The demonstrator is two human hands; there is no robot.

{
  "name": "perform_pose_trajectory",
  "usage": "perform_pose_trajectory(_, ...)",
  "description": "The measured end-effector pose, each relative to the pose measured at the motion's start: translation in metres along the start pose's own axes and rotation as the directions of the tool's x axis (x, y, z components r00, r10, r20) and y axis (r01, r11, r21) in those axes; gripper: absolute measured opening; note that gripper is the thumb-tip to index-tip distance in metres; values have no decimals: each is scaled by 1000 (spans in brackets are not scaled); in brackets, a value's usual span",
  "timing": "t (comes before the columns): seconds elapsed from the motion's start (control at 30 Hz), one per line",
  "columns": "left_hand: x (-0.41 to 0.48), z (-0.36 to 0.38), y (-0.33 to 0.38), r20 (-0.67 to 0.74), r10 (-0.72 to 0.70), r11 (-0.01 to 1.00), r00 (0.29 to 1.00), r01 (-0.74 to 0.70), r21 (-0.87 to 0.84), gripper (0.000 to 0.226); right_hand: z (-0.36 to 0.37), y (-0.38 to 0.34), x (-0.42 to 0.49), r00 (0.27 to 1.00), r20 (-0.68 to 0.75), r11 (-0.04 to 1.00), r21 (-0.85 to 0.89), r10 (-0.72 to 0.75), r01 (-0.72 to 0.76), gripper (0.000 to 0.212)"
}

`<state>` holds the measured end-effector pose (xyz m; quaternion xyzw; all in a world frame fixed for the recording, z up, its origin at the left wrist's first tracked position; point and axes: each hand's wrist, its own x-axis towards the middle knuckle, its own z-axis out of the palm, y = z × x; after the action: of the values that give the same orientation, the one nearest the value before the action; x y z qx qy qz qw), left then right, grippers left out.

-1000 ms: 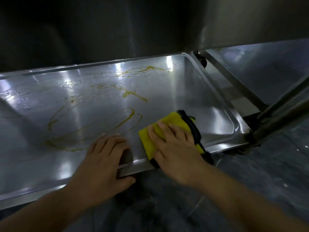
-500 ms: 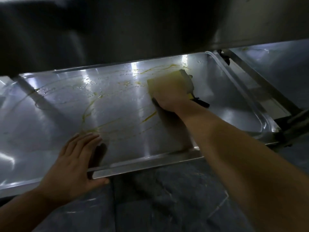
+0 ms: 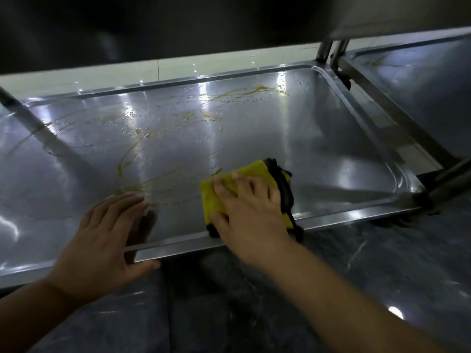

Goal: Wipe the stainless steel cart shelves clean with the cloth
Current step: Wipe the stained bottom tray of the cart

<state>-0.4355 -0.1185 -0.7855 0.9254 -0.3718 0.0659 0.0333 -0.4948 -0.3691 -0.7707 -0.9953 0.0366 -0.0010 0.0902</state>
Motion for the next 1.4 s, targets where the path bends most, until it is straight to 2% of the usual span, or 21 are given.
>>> perform_pose_trajectory(0.07, -1, 0, 0, 15, 0, 1000, 1000, 0, 11, 98, -1, 1, 40, 999, 40, 999, 36, -8, 7, 55)
perform_pose_trajectory(0.17, -2, 1, -2, 43, -4, 1000, 999, 3, 24, 98, -5, 1, 99, 999, 24, 995, 90, 30, -32, 56)
perform_pose_trajectory(0.4, -1, -1, 0, 12, 22, 998, 1000, -22, 62, 92, -13, -2, 184, 989, 96, 993, 14, 114, -116, 64)
perform_pose_trajectory(0.47, -2, -2, 0, 6, 29, 998, 1000, -29, 54, 90, -11, -2, 172, 991, 107, 996, 33, 85, -89, 64)
perform_pose_trajectory(0.57, -3, -3, 0, -6, 44, 997, 999, -43, 61, 89, -6, -4, 125, 998, 50, 995, 81, 45, -49, 62)
perform_pose_trajectory(0.73, -2, -2, 1, -2, 57, 994, 998, -57, 98, 88, 5, -25, 21, 999, 31, 999, -21, -40, 41, 61)
perform_pose_trajectory(0.9, -2, -7, 1, 71, 61, 993, 996, -68, 101, 90, 8, -42, -34, 1000, -19, 1000, -23, 3, -4, 65)
perform_pose_trajectory(1.03, -1, -9, -5, 86, 86, 992, 993, -93, 80, 91, 13, -30, -37, 984, -33, 984, 24, -173, 174, 56)
perform_pose_trajectory(1.2, -19, -14, -24, 144, 123, 988, 982, -134, 73, 93, 13, -29, 37, 977, 73, 979, -24, -202, 204, 56)
perform_pose_trajectory(1.3, -37, -20, -42, 174, 104, 984, 979, -126, 122, 90, 14, -39, 105, 990, 56, 992, -8, -127, 128, 57)
perform_pose_trajectory(1.4, -54, -26, -59, 171, 77, 985, 982, -101, 140, 78, 16, -53, 157, 995, 43, 995, -19, -95, 96, 57)
